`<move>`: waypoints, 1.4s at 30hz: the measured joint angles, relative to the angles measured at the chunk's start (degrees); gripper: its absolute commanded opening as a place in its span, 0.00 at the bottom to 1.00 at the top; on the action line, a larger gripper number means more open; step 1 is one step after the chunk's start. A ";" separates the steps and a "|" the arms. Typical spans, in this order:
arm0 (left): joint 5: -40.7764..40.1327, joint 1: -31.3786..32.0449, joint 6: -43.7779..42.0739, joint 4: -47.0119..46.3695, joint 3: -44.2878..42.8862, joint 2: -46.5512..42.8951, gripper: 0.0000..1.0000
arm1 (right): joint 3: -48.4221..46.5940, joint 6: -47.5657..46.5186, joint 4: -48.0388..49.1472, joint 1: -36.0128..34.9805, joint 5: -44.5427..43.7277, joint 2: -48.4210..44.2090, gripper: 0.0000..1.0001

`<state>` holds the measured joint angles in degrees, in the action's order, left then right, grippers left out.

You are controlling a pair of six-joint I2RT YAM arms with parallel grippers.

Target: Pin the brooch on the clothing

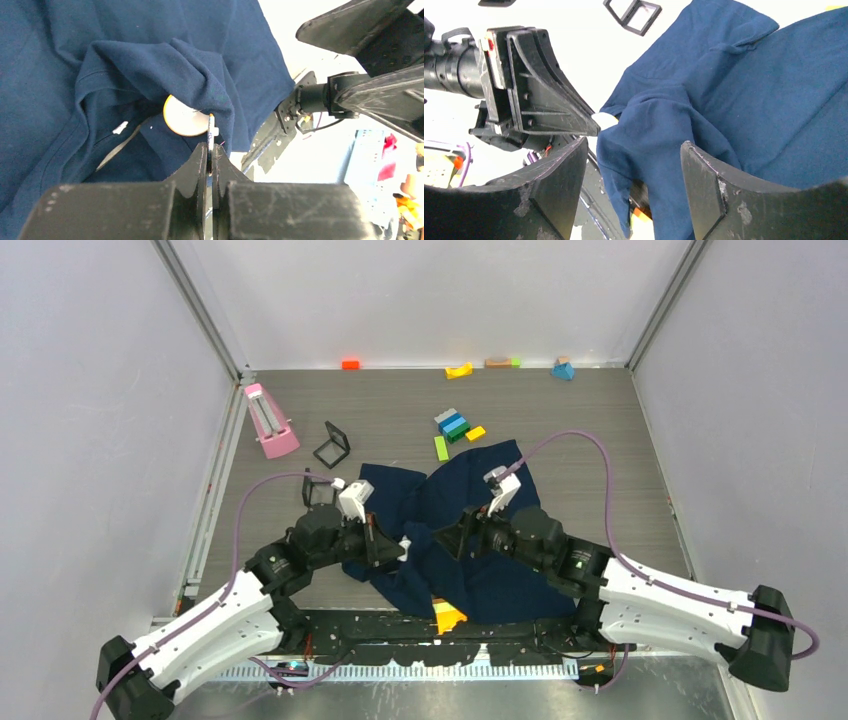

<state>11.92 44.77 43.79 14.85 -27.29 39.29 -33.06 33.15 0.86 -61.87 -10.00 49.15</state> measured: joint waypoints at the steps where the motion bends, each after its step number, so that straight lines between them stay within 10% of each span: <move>1: 1.16 -0.48 -0.35 -0.09 -0.13 0.13 0.00 | 0.70 -0.07 0.11 0.90 1.14 -0.92 0.74; 22: 10.73 -5.22 1.25 -6.45 -0.68 1.14 0.00 | 6.34 3.32 17.49 -1.38 18.14 12.07 0.59; 31: 11.30 -5.57 2.23 -6.64 -0.66 1.03 0.00 | 6.23 4.22 21.44 -1.86 19.15 17.75 0.20; 42: 12.15 -5.86 2.62 -8.81 0.22 0.68 0.00 | 6.14 6.45 25.11 -2.16 20.31 20.85 0.01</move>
<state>24.08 38.92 46.41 6.04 -27.07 39.97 -26.92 39.59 25.98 -64.03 10.31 70.00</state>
